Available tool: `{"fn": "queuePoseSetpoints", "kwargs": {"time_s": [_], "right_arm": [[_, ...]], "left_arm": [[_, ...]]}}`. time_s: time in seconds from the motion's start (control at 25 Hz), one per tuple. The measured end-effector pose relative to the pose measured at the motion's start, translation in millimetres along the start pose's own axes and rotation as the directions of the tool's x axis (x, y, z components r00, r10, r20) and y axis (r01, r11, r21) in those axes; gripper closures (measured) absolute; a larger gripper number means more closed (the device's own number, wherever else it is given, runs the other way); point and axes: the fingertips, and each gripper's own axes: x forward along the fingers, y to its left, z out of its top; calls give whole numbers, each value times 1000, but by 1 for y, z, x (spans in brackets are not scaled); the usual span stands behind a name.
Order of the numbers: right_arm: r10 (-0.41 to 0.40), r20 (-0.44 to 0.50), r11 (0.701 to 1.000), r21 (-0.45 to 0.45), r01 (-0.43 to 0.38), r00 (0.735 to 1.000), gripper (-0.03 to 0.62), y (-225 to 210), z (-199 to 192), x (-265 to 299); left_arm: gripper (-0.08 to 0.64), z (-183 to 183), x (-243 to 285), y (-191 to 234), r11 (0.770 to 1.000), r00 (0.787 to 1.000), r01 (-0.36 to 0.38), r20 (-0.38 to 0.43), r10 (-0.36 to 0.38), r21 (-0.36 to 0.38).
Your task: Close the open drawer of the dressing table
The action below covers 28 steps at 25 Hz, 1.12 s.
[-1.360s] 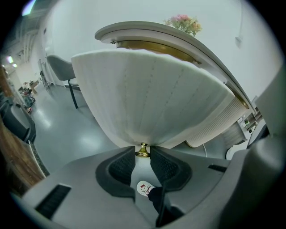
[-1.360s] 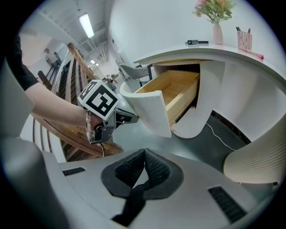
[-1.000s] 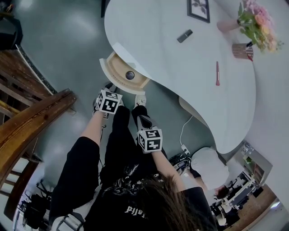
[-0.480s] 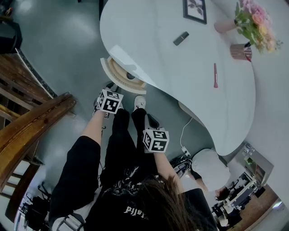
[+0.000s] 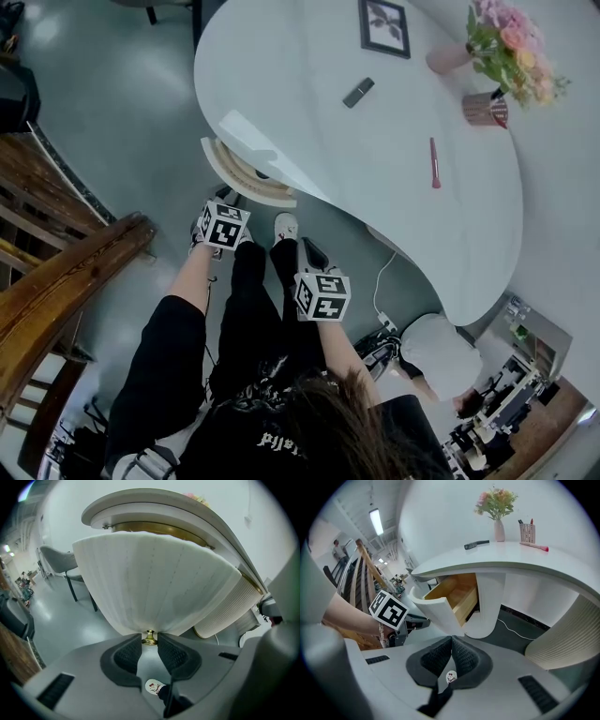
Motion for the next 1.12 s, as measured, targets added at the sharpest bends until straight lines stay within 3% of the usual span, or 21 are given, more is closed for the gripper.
{"fn": "queuePoseSetpoints", "kwargs": {"time_s": [0.28,1.12], "right_arm": [[18,10,999,-27,-17,1000,566,8,8,3],[33,-34,998,-55,-35,999,566,16,0,15]], "left_arm": [[443,12,5,-1,999,1000,10,26,-8,-42],[445,43,20,-2,1000,999,7,47,-7,-7]]}}
